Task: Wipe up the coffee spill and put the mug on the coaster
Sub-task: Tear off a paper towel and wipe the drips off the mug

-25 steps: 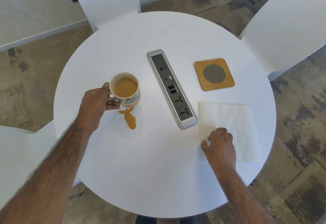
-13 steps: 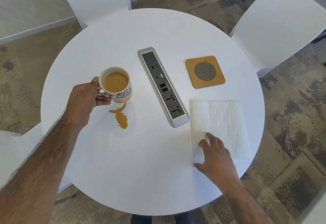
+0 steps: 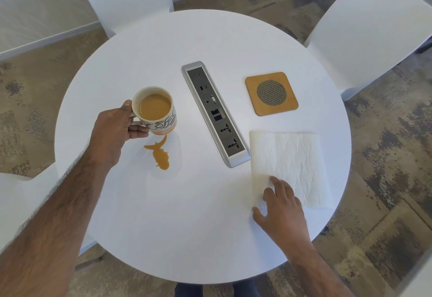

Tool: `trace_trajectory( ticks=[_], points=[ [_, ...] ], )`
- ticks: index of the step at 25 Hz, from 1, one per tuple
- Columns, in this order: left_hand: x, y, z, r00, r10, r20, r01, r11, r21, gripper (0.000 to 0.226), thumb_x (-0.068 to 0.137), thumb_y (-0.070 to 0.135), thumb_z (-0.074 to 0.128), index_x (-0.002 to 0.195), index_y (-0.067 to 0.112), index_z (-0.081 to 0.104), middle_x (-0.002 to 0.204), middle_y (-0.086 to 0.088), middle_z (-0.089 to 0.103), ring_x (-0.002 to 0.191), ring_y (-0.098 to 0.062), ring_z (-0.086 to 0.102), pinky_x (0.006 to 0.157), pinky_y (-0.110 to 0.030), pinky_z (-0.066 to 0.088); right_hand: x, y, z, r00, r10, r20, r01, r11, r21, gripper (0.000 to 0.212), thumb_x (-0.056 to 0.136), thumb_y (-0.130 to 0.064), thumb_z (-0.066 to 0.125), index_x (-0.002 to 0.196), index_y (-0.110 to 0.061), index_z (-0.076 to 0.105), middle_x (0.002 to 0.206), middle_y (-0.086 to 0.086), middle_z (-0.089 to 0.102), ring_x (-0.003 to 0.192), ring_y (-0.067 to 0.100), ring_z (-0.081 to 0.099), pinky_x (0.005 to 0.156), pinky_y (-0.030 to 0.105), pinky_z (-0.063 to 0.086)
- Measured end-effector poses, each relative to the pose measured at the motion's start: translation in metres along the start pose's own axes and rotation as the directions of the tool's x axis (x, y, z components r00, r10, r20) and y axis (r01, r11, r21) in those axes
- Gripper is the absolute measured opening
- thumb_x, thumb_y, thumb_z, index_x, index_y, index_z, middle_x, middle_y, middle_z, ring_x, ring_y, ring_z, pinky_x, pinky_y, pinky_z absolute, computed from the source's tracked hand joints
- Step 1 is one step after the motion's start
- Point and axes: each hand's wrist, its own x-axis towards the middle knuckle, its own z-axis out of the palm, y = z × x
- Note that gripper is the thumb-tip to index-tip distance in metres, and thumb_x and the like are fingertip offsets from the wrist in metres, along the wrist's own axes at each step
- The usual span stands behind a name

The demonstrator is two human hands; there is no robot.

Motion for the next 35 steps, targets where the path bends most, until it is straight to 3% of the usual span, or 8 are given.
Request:
trace_trajectory(
  ticks=[6, 12, 19, 22, 26, 29, 32, 35],
  points=[
    [-0.001, 0.000, -0.002, 1.000, 0.010, 0.008, -0.010, 1.000, -0.011, 0.038, 0.107, 0.037, 0.050, 0.096, 0.008, 0.071, 0.088, -0.008, 0.071, 0.062, -0.023, 0.070, 0.066, -0.034, 0.064, 0.003, 0.001, -0.005, 0.999, 0.016, -0.042, -0.013, 0.998, 0.067, 0.008, 0.086, -0.015, 0.074, 0.087, -0.013, 0.067, 0.136, 0.012, 0.062, 0.127, 0.035, 0.057, 0.083, 0.051, 0.058],
    [0.000, -0.001, -0.007, 1.000, 0.005, -0.003, -0.005, 1.000, 0.008, 0.042, 0.107, 0.038, 0.049, 0.108, 0.001, 0.069, 0.094, -0.011, 0.071, 0.065, -0.024, 0.070, 0.066, -0.034, 0.064, 0.001, 0.000, -0.086, 0.967, 0.226, -0.115, -0.128, 0.827, 0.547, 0.011, 0.092, -0.012, 0.069, 0.094, -0.021, 0.064, 0.115, -0.014, 0.067, 0.100, 0.015, 0.066, 0.070, 0.023, 0.047],
    [0.000, 0.006, -0.007, 1.000, 0.009, -0.010, -0.009, 1.000, 0.004, 0.043, 0.107, 0.038, 0.049, 0.109, 0.000, 0.069, 0.097, -0.013, 0.071, 0.067, -0.026, 0.070, 0.066, -0.034, 0.063, -0.004, -0.002, -0.167, 0.975, -0.154, 0.159, -0.185, -0.177, 0.967, 0.036, 0.064, -0.018, 0.093, 0.075, -0.013, 0.059, 0.080, 0.010, 0.063, 0.069, 0.024, 0.058, 0.057, 0.029, 0.052],
    [-0.001, 0.008, -0.006, 1.000, 0.011, -0.013, -0.011, 1.000, 0.001, 0.043, 0.108, 0.036, 0.048, 0.110, -0.002, 0.068, 0.095, -0.013, 0.070, 0.063, -0.024, 0.069, 0.063, -0.032, 0.062, 0.003, 0.014, -0.133, 0.963, 0.014, 0.269, -0.249, -0.332, 0.910, 0.020, 0.079, -0.012, 0.076, 0.076, -0.019, 0.058, 0.086, 0.012, 0.060, 0.076, 0.027, 0.059, 0.060, 0.031, 0.056],
    [-0.002, 0.006, -0.007, 1.000, 0.010, -0.018, -0.010, 1.000, 0.012, 0.044, 0.107, 0.037, 0.049, 0.111, -0.002, 0.070, 0.095, -0.014, 0.070, 0.065, -0.025, 0.070, 0.064, -0.033, 0.062, 0.009, 0.018, -0.073, 0.904, 0.271, 0.332, -0.292, -0.178, 0.940, 0.022, 0.094, 0.001, 0.061, 0.077, -0.014, 0.057, 0.074, 0.012, 0.064, 0.076, 0.036, 0.062, 0.060, 0.033, 0.060],
    [-0.004, 0.003, -0.007, 1.000, 0.004, -0.010, -0.004, 1.000, 0.016, 0.042, 0.107, 0.038, 0.049, 0.107, 0.001, 0.071, 0.095, -0.013, 0.071, 0.067, -0.027, 0.069, 0.066, -0.034, 0.063, 0.000, 0.013, -0.052, 0.935, 0.308, 0.176, -0.238, 0.175, 0.955, 0.016, 0.095, 0.004, 0.064, 0.085, -0.007, 0.059, 0.099, -0.005, 0.079, 0.101, 0.028, 0.073, 0.078, 0.032, 0.058],
    [-0.006, 0.000, -0.007, 1.000, -0.002, -0.009, 0.002, 1.000, 0.027, 0.043, 0.107, 0.039, 0.050, 0.106, 0.002, 0.071, 0.096, -0.014, 0.071, 0.066, -0.027, 0.069, 0.066, -0.034, 0.063, -0.016, 0.003, -0.042, 0.997, 0.022, -0.077, 0.045, 0.640, 0.767, 0.019, 0.092, -0.005, 0.070, 0.094, -0.023, 0.064, 0.122, -0.032, 0.066, 0.119, -0.001, 0.062, 0.086, 0.027, 0.051],
    [-0.007, -0.002, -0.005, 1.000, -0.007, -0.013, 0.007, 0.999, 0.032, 0.046, 0.107, 0.039, 0.049, 0.109, -0.002, 0.071, 0.098, -0.015, 0.071, 0.066, -0.027, 0.069, 0.066, -0.034, 0.063, -0.027, -0.006, -0.025, 0.907, -0.368, -0.206, 0.421, 0.783, 0.458, 0.025, 0.086, -0.009, 0.075, 0.091, -0.026, 0.058, 0.143, -0.022, 0.057, 0.144, 0.005, 0.043, 0.108, 0.031, 0.044]
  ],
)
